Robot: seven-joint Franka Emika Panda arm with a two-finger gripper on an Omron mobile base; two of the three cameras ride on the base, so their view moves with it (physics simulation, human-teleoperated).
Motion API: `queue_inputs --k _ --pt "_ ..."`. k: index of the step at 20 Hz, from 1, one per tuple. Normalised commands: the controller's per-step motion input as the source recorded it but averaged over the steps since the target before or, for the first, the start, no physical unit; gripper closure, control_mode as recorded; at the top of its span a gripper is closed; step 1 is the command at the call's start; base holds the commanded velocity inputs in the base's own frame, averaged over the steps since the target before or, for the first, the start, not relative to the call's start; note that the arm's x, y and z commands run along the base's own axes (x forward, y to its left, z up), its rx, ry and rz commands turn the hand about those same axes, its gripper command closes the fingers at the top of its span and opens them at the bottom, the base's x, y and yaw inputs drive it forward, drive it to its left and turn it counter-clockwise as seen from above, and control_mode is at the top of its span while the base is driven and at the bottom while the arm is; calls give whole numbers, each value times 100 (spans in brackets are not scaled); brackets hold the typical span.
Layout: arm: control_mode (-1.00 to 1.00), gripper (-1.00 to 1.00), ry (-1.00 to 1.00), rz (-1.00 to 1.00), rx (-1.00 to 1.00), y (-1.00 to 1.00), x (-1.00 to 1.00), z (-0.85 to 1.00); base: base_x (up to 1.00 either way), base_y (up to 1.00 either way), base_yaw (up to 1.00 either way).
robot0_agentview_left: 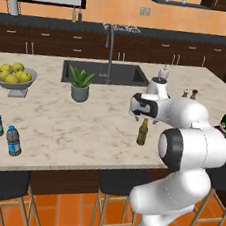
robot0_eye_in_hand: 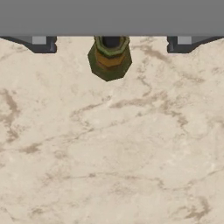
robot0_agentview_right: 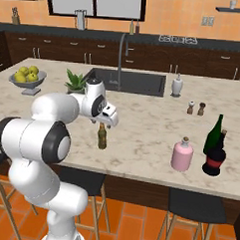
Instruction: Move the plastic bottles in the middle to the plastics group, and the glass bottles in the middle to the glass group.
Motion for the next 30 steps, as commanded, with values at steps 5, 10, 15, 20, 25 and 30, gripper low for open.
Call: queue_inputs --k 5,10,15,20,25,30 --pt "-100 -100 0 0 0 0 7 -20 0 0 0" --pt "-100 -100 0 0 -4 0 8 -16 0 0 0" --pt "-100 100 -3 0 -6 0 2 -16 0 0 0" --pt "-100 100 -9 1 -5 -16 -2 -25 0 0 0" --pt "-100 100 -5 0 0 -27 -23 -4 0 0 0" --pt "-100 100 0 1 0 -54 -41 54 0 0 0"
